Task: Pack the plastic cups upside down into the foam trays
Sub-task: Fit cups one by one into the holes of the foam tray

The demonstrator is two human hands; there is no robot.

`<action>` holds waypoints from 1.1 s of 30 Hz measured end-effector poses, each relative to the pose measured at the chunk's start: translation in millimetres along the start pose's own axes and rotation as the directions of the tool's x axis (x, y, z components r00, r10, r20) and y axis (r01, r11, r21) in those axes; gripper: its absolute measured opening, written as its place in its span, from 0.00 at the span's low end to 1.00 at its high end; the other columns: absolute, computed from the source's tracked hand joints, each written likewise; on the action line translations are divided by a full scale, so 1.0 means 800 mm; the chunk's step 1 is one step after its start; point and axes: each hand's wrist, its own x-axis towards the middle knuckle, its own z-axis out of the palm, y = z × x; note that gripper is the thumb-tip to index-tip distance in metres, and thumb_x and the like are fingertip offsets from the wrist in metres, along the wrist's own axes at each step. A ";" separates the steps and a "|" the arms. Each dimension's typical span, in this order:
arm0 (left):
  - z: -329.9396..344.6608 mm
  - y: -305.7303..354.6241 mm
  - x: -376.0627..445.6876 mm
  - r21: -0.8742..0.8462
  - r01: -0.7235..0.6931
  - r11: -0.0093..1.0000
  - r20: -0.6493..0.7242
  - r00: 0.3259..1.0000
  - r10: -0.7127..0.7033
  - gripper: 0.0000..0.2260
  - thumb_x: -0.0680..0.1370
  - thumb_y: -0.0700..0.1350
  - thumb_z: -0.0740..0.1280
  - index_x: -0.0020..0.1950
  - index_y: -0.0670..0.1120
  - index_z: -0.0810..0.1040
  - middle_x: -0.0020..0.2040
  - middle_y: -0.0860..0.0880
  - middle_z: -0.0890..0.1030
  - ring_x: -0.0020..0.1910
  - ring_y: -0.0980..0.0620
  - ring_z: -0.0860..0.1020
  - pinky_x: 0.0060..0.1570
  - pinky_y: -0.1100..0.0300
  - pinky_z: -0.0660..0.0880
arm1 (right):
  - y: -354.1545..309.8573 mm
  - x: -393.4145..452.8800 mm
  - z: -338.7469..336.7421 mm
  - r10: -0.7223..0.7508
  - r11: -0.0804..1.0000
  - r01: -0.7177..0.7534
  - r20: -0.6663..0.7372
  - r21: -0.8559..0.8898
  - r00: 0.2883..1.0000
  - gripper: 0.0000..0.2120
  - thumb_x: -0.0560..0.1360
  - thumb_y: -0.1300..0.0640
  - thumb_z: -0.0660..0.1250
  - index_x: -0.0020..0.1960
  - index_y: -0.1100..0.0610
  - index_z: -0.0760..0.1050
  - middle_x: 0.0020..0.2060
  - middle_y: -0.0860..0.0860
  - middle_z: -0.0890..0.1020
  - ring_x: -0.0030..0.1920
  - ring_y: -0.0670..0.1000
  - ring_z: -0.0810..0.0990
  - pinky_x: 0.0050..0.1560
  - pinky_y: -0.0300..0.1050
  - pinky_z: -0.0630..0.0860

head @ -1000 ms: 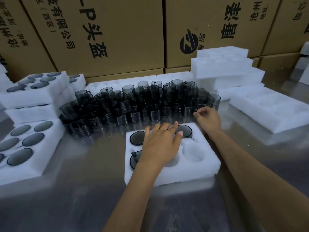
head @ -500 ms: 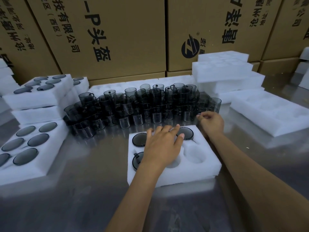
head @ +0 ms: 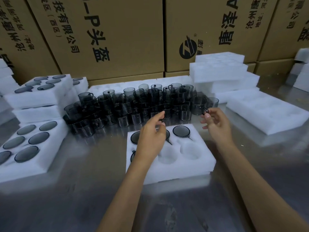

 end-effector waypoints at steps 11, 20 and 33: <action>-0.025 0.005 -0.011 -0.222 -0.117 0.968 -0.118 0.989 0.093 0.29 0.75 0.37 0.74 0.73 0.53 0.71 0.60 0.57 0.82 0.58 0.59 0.80 0.59 0.59 0.77 | -0.084 -0.071 0.038 -0.194 0.980 0.191 0.546 0.062 0.815 0.07 0.81 0.67 0.64 0.52 0.56 0.74 0.43 0.49 0.81 0.43 0.47 0.83 0.42 0.44 0.80; -0.026 0.004 -0.016 -0.048 -0.238 0.970 -0.260 0.941 0.218 0.29 0.72 0.35 0.73 0.66 0.61 0.75 0.61 0.61 0.79 0.61 0.61 0.77 0.61 0.60 0.76 | -0.084 -0.073 0.040 -0.121 0.992 0.123 0.567 0.035 0.815 0.10 0.77 0.67 0.70 0.49 0.52 0.77 0.44 0.47 0.82 0.45 0.49 0.82 0.48 0.41 0.77; -0.061 0.022 -0.017 -0.117 -0.095 0.989 0.201 0.972 0.118 0.23 0.68 0.49 0.80 0.61 0.58 0.80 0.55 0.52 0.81 0.50 0.58 0.81 0.51 0.66 0.76 | -0.086 -0.071 0.035 -0.070 0.990 0.001 0.483 0.143 0.873 0.05 0.81 0.64 0.65 0.53 0.57 0.78 0.40 0.53 0.83 0.40 0.50 0.81 0.39 0.43 0.81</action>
